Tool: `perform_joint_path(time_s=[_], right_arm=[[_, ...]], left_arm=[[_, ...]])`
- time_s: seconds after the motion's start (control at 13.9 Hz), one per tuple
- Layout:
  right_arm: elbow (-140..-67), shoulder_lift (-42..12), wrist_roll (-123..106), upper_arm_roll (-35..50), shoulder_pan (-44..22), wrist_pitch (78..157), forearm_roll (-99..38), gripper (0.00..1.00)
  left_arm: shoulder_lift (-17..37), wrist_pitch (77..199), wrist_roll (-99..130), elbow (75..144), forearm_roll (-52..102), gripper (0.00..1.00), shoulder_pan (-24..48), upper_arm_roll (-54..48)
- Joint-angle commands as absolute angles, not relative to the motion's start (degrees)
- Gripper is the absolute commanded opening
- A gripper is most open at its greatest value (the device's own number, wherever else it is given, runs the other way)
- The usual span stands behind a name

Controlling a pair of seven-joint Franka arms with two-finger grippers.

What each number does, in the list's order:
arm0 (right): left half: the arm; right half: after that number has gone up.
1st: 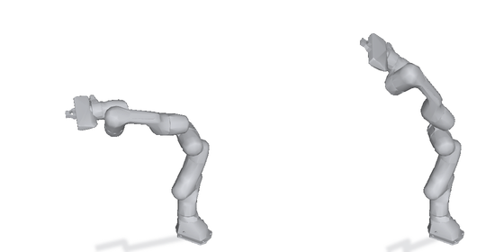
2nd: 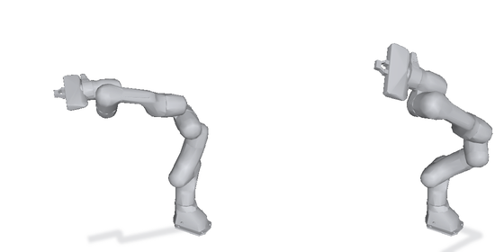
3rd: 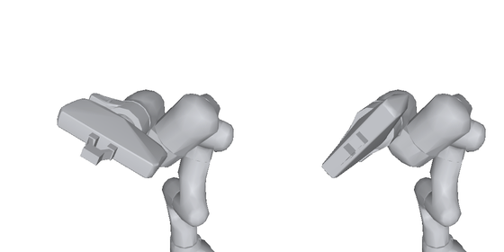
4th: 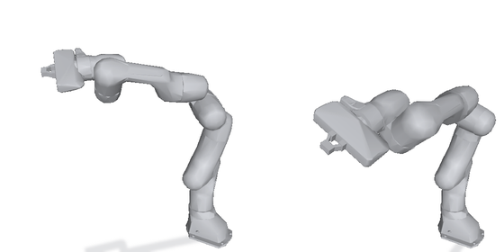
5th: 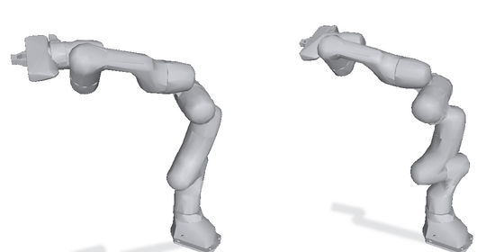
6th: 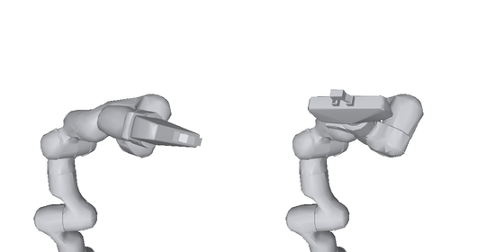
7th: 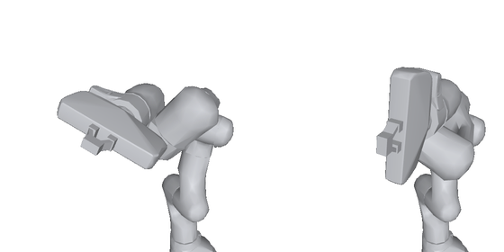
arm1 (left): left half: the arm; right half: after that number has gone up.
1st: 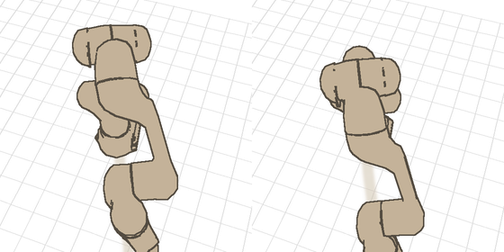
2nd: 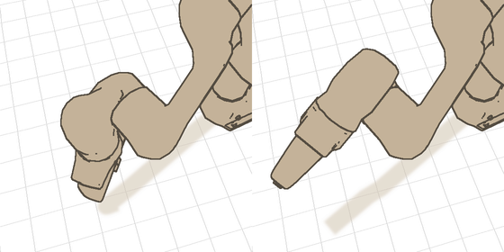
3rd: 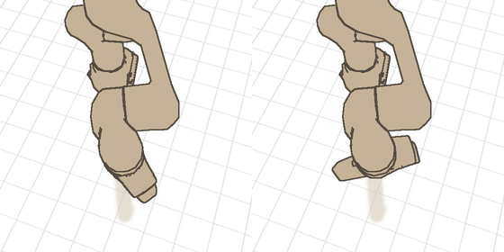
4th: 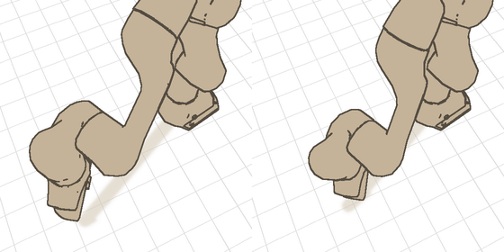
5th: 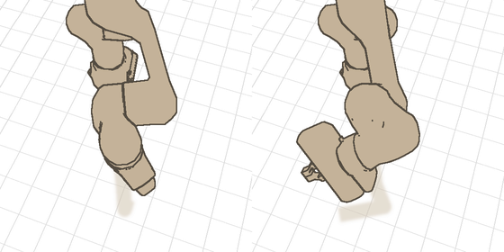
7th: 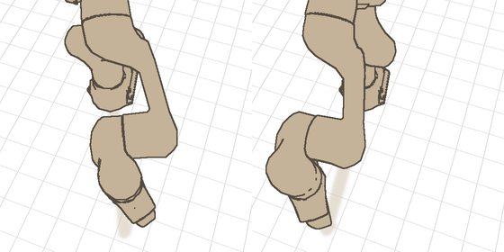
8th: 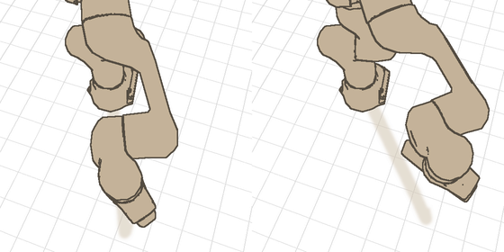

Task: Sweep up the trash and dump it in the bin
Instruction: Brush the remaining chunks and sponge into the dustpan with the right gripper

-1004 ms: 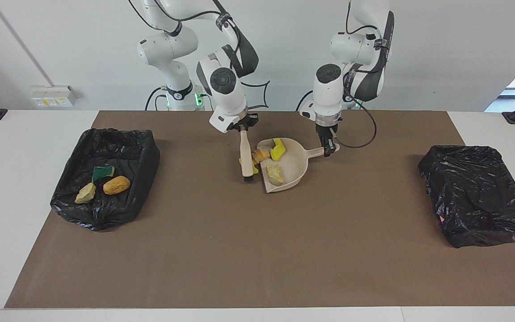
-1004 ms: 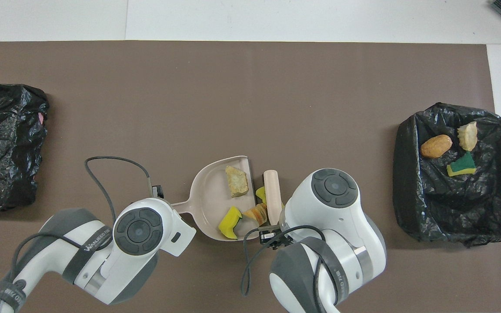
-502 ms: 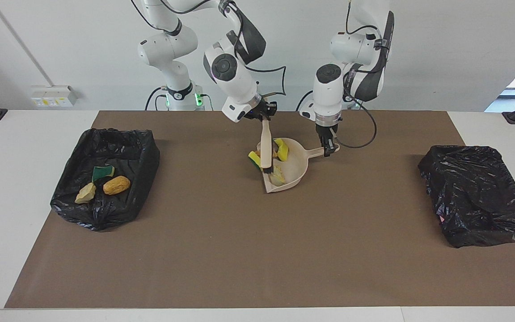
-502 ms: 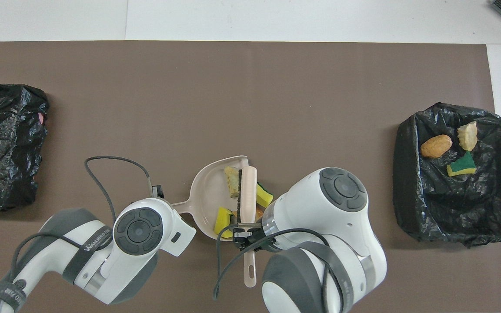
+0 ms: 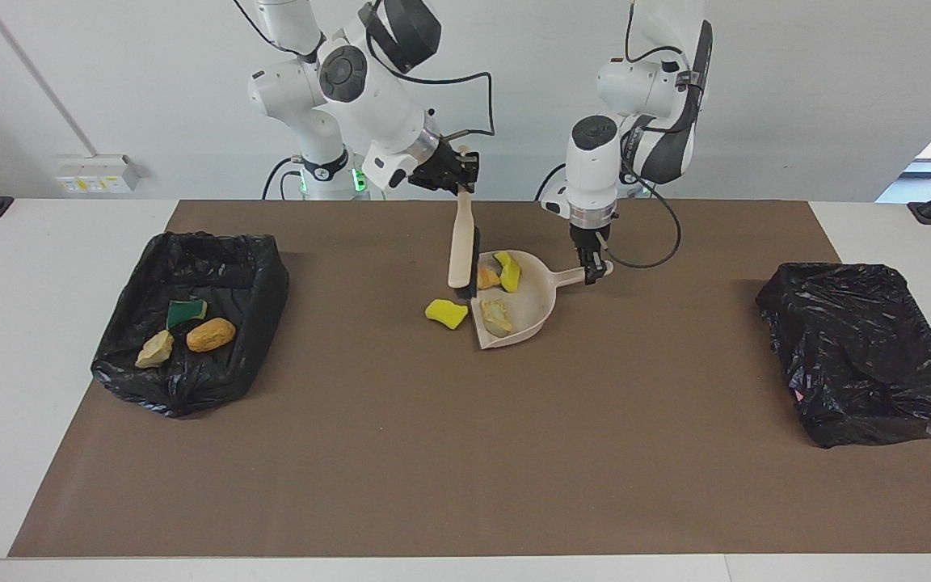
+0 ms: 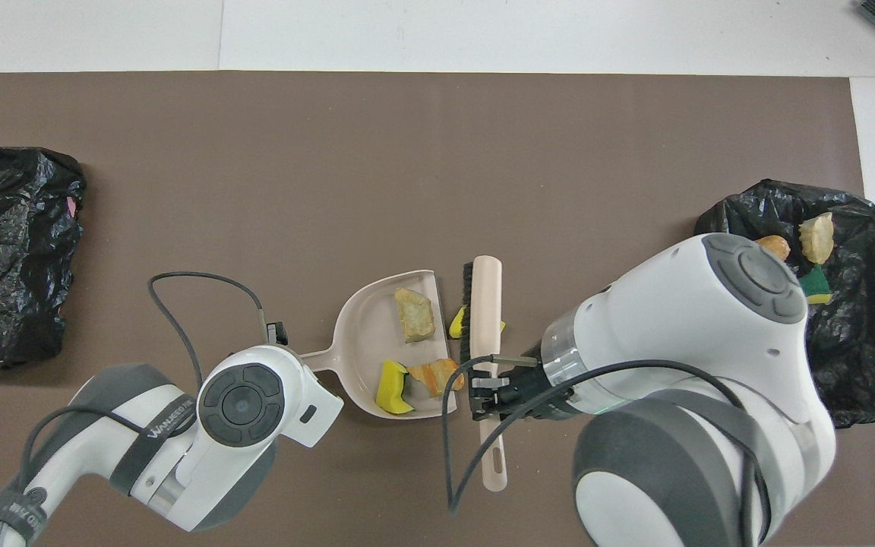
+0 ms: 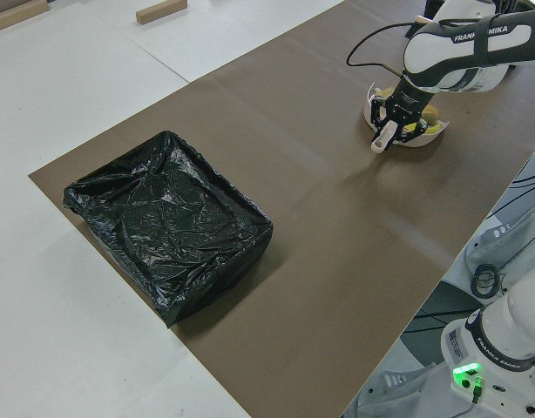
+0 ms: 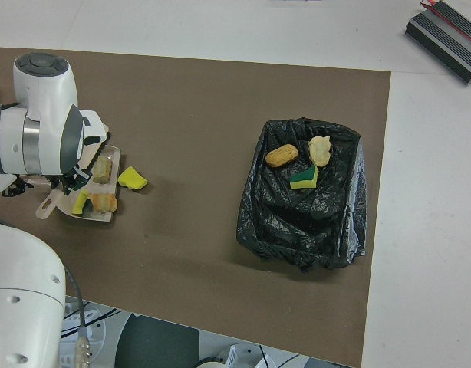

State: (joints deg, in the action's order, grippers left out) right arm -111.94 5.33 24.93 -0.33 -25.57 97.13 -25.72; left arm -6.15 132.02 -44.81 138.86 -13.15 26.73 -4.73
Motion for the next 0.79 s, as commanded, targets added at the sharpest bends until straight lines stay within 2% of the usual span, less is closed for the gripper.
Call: perform_joint_path(time_s=[0.0,0.14,0.29,0.5,0.72], right_arm=[[-113.46,6.51,20.68,-0.09,-24.17,92.40,-15.59,0.00],[-116.52,5.11,16.54,0.09,-24.78,91.49,-8.03,0.00],[-118.73,3.44,12.59,0.09,-25.05,92.02,-6.51,0.00],[-119.53,0.10,12.91,0.44,-27.33,93.33,-5.01,0.00],[-122.86,-1.05,14.67,0.61,-29.27,99.38,-6.06,0.00]], left_arm=[[-4.40,128.44,-44.03,135.37,-12.30,0.00,27.60,-4.22],[-1.07,119.58,-43.86,128.01,-11.17,0.00,27.60,-4.22],[0.43,114.89,-43.86,123.94,-10.20,0.00,27.86,-4.22],[0.53,113.47,-43.68,123.75,-9.93,0.00,28.13,-4.13],[0.26,114.26,-43.33,124.54,-9.93,0.00,28.13,-4.13]])
